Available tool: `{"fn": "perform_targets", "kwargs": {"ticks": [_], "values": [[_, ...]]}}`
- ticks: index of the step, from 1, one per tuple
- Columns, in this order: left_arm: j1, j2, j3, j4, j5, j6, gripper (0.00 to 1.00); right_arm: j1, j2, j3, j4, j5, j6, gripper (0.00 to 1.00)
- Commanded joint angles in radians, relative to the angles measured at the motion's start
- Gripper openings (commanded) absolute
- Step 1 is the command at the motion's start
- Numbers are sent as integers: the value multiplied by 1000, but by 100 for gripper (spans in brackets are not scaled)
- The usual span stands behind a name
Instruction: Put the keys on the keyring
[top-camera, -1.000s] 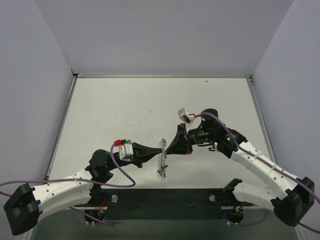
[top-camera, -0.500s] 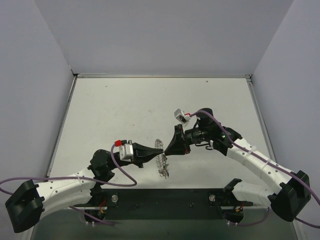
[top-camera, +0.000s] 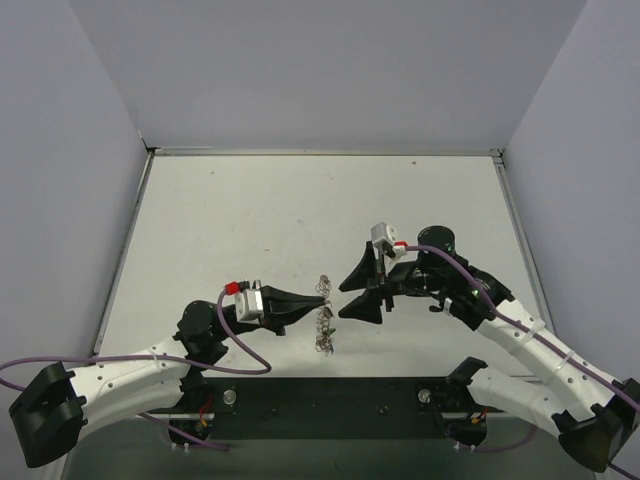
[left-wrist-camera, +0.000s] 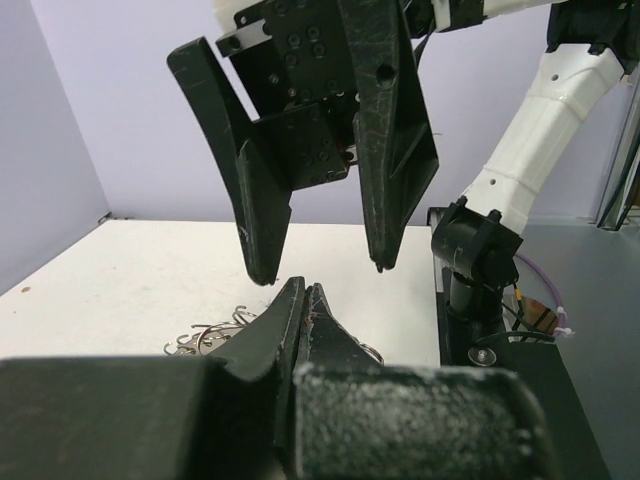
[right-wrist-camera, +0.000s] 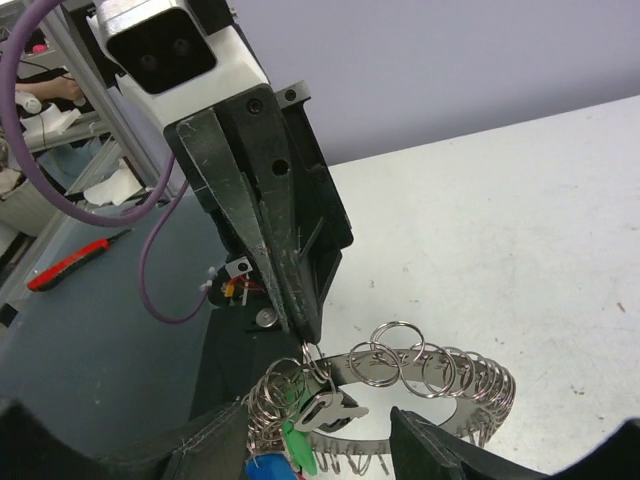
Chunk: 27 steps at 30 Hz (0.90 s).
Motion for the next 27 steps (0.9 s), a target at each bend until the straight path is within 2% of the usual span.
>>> {"fn": "perform_targets", "kwargs": {"ticks": [1, 10, 19, 27], "values": [[-4, -9, -5, 63, -47, 11, 0, -1, -16, -5, -3, 19, -50, 58], [-2, 84, 6, 33, -193, 47, 0, -18, -28, -35, -5, 85, -46, 59], [7, 325, 154, 96, -305, 114, 0, -28, -37, -64, 12, 104, -29, 62], [34, 532, 259, 184, -348, 174, 0, -39, -60, -92, 12, 122, -29, 64]]}}
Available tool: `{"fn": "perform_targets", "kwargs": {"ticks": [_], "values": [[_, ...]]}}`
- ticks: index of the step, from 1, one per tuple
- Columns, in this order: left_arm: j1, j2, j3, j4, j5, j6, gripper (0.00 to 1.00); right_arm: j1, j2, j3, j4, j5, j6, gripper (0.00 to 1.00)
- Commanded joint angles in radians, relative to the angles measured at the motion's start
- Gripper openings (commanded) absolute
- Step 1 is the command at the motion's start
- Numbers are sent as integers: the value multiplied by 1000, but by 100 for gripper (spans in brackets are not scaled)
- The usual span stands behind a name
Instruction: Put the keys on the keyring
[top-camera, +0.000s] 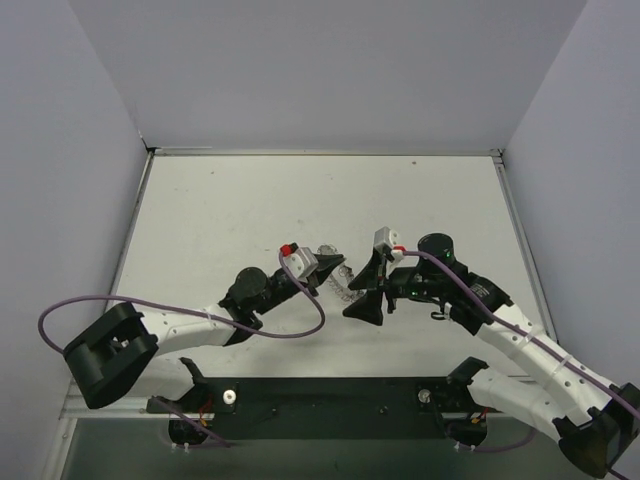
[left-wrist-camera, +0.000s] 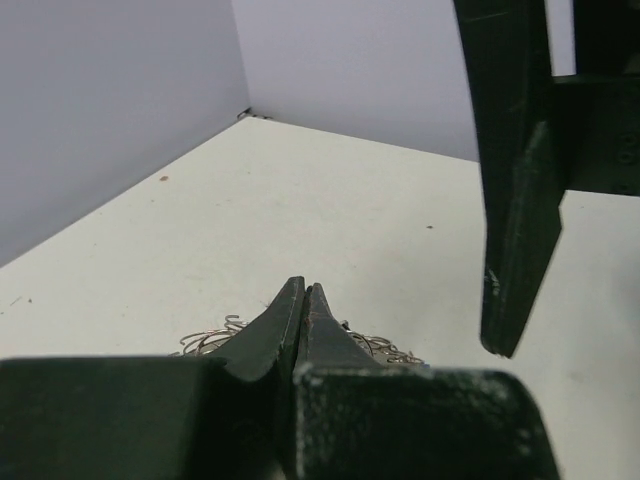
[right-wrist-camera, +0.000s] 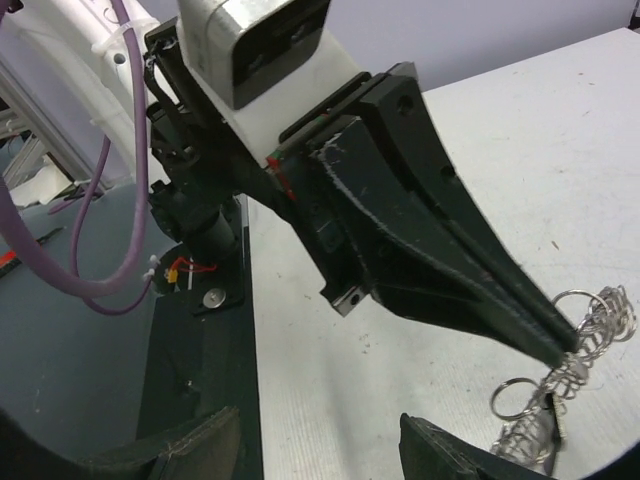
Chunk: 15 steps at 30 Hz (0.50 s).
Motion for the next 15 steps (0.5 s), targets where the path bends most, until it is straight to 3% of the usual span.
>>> {"fn": "perform_targets", "kwargs": {"ticks": [1, 8, 15], "values": [[11, 90, 50, 200, -61, 49, 0, -10, -21, -23, 36, 4, -6, 64], [7, 263, -82, 398, -124, -5, 0, -18, -27, -57, 37, 7, 1, 65], [-36, 284, -206, 482, -213, -65, 0, -19, -33, -77, 69, 7, 12, 66]]}}
